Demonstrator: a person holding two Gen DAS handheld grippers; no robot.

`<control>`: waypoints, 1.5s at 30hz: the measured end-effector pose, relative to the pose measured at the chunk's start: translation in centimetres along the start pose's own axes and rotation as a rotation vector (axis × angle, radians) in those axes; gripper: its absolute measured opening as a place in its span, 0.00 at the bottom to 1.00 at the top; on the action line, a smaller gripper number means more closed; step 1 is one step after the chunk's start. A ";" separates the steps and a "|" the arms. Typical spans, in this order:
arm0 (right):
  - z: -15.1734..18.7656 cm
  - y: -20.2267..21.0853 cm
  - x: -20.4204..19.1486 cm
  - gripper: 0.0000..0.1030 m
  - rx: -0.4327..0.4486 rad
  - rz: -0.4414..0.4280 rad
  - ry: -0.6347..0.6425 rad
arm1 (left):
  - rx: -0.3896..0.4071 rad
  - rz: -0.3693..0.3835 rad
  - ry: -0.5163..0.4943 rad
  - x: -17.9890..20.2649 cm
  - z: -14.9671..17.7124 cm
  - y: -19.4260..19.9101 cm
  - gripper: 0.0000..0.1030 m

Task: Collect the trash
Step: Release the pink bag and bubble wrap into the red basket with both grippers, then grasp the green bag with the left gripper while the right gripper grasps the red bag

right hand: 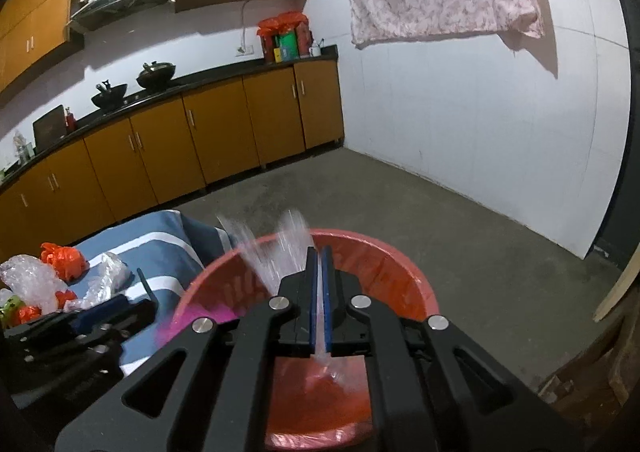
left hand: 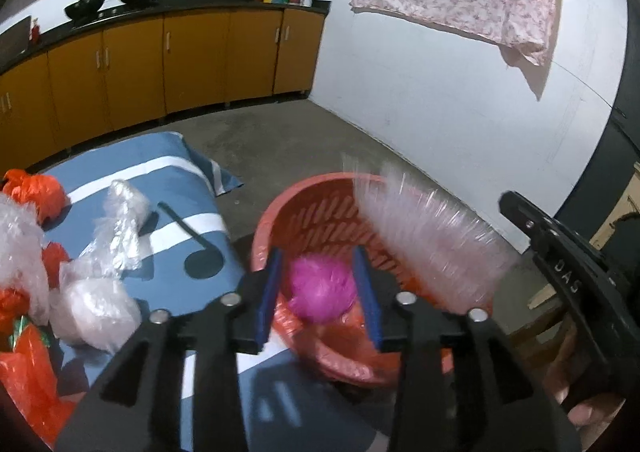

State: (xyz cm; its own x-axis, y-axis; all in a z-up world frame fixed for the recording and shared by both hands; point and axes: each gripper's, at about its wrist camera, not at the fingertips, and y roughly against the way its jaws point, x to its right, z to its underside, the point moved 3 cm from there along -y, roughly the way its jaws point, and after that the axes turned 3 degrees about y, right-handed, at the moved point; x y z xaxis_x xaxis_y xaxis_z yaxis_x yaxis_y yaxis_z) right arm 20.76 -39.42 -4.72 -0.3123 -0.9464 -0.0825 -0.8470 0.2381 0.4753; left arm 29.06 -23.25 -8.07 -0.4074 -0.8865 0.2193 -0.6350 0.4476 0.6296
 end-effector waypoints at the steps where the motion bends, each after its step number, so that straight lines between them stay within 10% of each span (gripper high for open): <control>1: 0.2 0.3 0.3 0.23 0.003 0.006 -0.008 | 0.000 -0.007 0.001 -0.3 0.1 0.2 0.41; 4: 0.3 1.1 1.1 0.47 0.025 0.033 -0.004 | 0.018 -0.035 0.004 -1.3 0.5 1.5 0.49; 15: 0.5 5.4 -2.4 0.79 0.076 -0.011 0.096 | 0.158 -0.157 0.006 -4.0 1.7 10.3 0.70; 32: 8.2 9.7 -21.0 0.81 -0.059 -0.483 0.356 | 0.302 -0.608 0.210 -19.9 9.4 26.0 0.85; 45: 12.0 4.9 -27.6 0.78 -0.180 -0.445 0.453 | 0.292 -0.668 0.357 -25.9 13.7 30.1 0.86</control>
State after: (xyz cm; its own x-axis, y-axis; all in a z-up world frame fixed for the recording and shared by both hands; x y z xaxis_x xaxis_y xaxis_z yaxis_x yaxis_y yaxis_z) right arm 20.07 -9.49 -10.62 0.2967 -0.9535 0.0532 -0.7560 -0.2005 0.6231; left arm 11.53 14.73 -4.99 0.3205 -0.9394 0.1215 -0.8360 -0.2202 0.5026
